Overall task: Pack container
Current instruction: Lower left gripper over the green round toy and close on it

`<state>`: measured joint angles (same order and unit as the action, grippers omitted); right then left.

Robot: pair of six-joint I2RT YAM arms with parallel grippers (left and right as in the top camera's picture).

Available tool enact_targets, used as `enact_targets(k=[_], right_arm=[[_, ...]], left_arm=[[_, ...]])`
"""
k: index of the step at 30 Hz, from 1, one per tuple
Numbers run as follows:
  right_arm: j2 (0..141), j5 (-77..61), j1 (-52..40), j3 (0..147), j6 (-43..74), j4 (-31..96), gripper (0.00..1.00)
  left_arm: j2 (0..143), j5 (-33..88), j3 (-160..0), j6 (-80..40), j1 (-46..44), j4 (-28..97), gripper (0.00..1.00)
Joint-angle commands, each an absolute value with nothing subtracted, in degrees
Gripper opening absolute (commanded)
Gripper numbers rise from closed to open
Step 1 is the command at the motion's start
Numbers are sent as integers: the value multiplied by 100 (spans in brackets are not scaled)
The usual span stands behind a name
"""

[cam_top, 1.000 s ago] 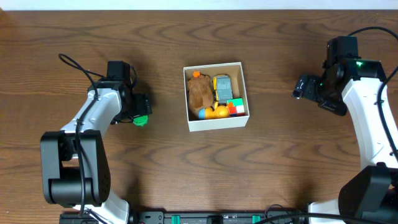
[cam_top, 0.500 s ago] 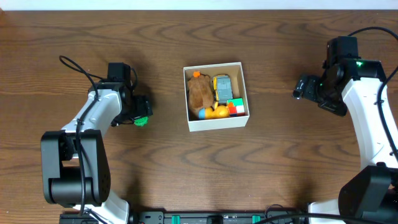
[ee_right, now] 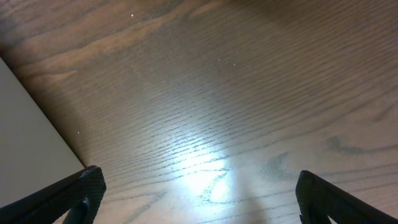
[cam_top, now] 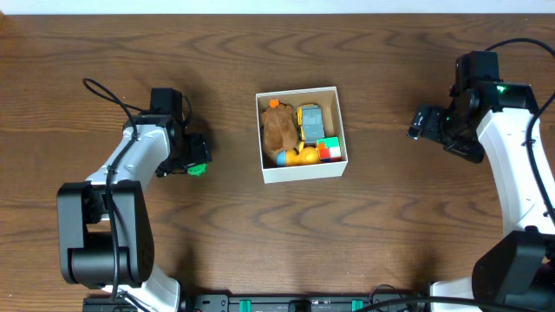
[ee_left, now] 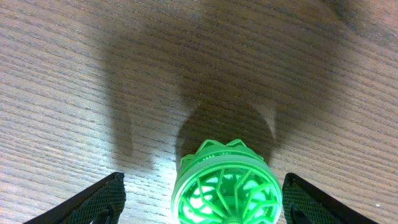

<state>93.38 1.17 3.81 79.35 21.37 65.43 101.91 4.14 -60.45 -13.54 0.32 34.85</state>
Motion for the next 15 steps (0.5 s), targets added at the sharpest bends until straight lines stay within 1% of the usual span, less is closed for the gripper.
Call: enact_targets(k=[1, 15], right_arm=[[9400, 102, 412, 7926, 2078, 6560, 99], [9400, 102, 412, 7926, 2117, 6558, 99]], left_arm=[[10283, 408, -5977, -1385, 40, 3527, 80], [10698, 408, -5977, -1385, 40, 3535, 80]])
